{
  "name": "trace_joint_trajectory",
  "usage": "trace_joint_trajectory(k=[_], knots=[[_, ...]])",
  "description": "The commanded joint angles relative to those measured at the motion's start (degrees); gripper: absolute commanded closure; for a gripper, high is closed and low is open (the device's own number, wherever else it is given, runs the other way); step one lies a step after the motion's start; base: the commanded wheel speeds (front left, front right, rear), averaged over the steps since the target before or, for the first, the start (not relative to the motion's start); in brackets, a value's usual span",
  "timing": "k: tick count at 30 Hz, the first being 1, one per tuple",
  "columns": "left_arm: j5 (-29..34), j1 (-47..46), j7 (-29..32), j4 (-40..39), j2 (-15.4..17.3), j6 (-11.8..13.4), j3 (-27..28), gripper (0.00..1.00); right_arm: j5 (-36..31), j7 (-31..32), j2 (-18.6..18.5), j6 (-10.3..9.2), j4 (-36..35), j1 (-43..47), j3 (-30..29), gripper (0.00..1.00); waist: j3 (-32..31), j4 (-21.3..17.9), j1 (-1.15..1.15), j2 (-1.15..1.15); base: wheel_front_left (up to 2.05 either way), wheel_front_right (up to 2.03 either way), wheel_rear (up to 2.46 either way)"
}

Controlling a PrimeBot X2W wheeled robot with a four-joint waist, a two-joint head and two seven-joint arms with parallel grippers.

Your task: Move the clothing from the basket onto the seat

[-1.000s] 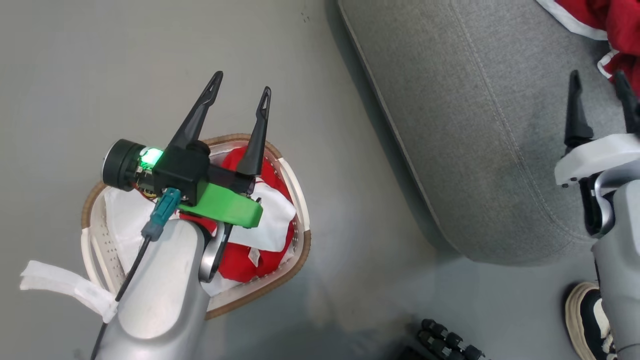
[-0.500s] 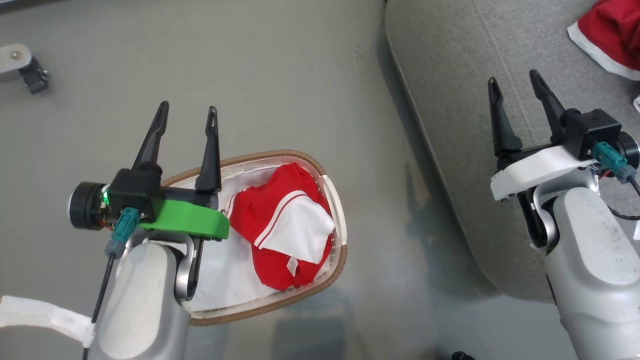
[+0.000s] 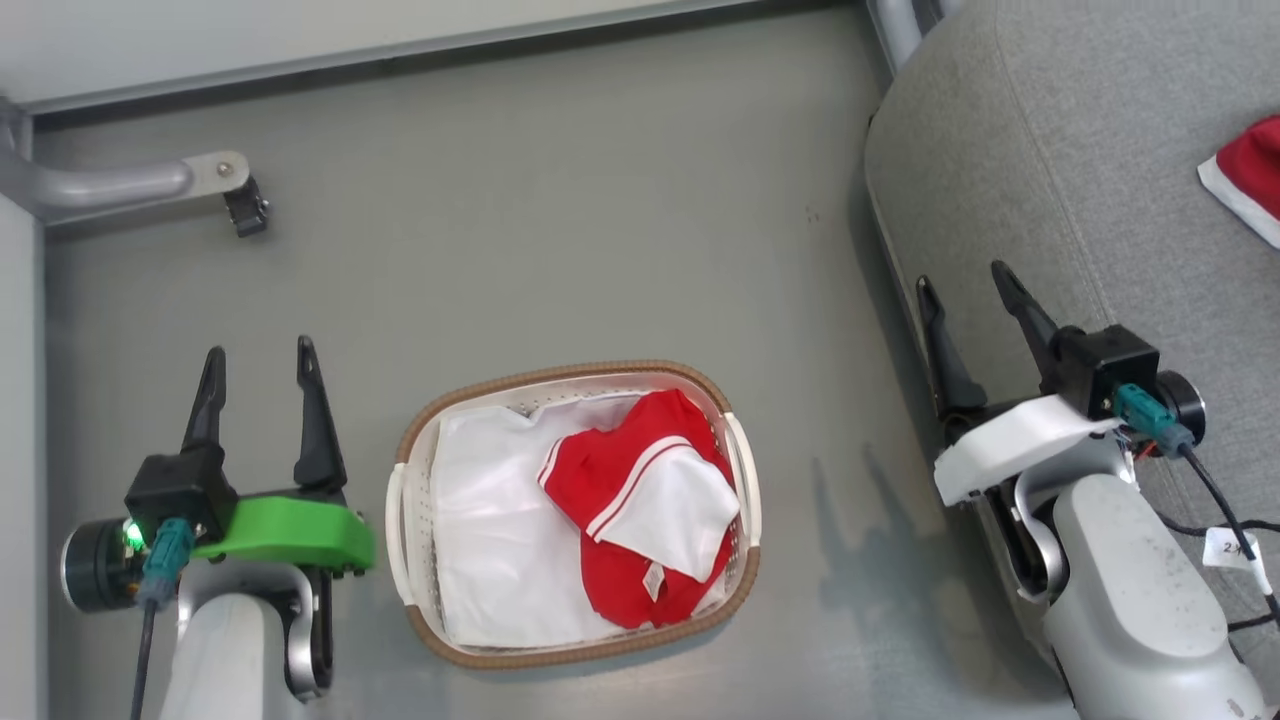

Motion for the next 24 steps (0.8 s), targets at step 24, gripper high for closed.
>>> trace_joint_trajectory(k=[24], knots=[[-3.4,16.2,0.0,-2.2,0.0,0.0,-0.6,0.0,0.9,-0.1,1.2,-0.07,0.7,15.5,-0.1,0.0,-14.5,2.3,0.0,0.0,0.0,0.0,0.0]])
